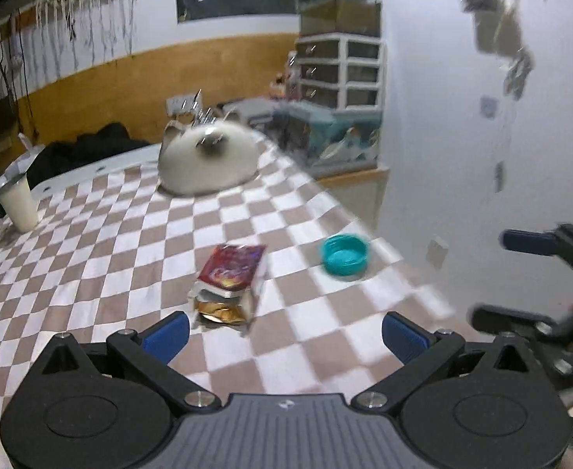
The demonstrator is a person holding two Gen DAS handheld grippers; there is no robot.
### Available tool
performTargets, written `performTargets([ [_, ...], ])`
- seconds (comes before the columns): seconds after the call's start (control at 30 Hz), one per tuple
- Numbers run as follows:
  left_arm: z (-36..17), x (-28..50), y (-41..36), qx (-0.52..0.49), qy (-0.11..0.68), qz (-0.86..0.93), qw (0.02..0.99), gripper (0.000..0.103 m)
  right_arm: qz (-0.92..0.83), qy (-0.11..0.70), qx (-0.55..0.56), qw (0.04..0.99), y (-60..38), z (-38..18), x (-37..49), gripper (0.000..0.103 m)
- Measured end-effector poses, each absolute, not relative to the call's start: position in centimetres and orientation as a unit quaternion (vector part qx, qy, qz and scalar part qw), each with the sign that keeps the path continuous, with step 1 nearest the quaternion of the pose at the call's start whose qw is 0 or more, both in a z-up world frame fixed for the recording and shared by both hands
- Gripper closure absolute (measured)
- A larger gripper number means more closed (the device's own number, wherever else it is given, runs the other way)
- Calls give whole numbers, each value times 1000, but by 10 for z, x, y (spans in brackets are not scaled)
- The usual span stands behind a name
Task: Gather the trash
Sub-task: 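Move both open grippers back over the checkered counter, then grasp the red-and-gold wrapper with the left gripper while the right gripper grasps the teal cap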
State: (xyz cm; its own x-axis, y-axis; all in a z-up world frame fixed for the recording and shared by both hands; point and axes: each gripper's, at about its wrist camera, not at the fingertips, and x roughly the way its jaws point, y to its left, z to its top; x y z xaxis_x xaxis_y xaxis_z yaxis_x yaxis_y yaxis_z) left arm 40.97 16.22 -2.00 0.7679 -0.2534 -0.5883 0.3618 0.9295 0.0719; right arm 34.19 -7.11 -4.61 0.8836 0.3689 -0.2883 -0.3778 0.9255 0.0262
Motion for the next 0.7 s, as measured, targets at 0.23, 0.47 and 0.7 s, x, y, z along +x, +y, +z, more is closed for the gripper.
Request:
performTargets([
  [0.23, -51, 463, 171, 87, 287, -160, 941, 0, 179, 183, -44, 966, -58, -69, 375, 0],
  [0.47, -66, 480, 172, 97, 280, -125, 947, 14, 221, 159, -47, 961, -58, -81, 404, 0],
  [0.7, -70, 488, 169, 112, 277, -120, 947, 20, 238, 163, -113, 951, -39, -86, 450, 23],
])
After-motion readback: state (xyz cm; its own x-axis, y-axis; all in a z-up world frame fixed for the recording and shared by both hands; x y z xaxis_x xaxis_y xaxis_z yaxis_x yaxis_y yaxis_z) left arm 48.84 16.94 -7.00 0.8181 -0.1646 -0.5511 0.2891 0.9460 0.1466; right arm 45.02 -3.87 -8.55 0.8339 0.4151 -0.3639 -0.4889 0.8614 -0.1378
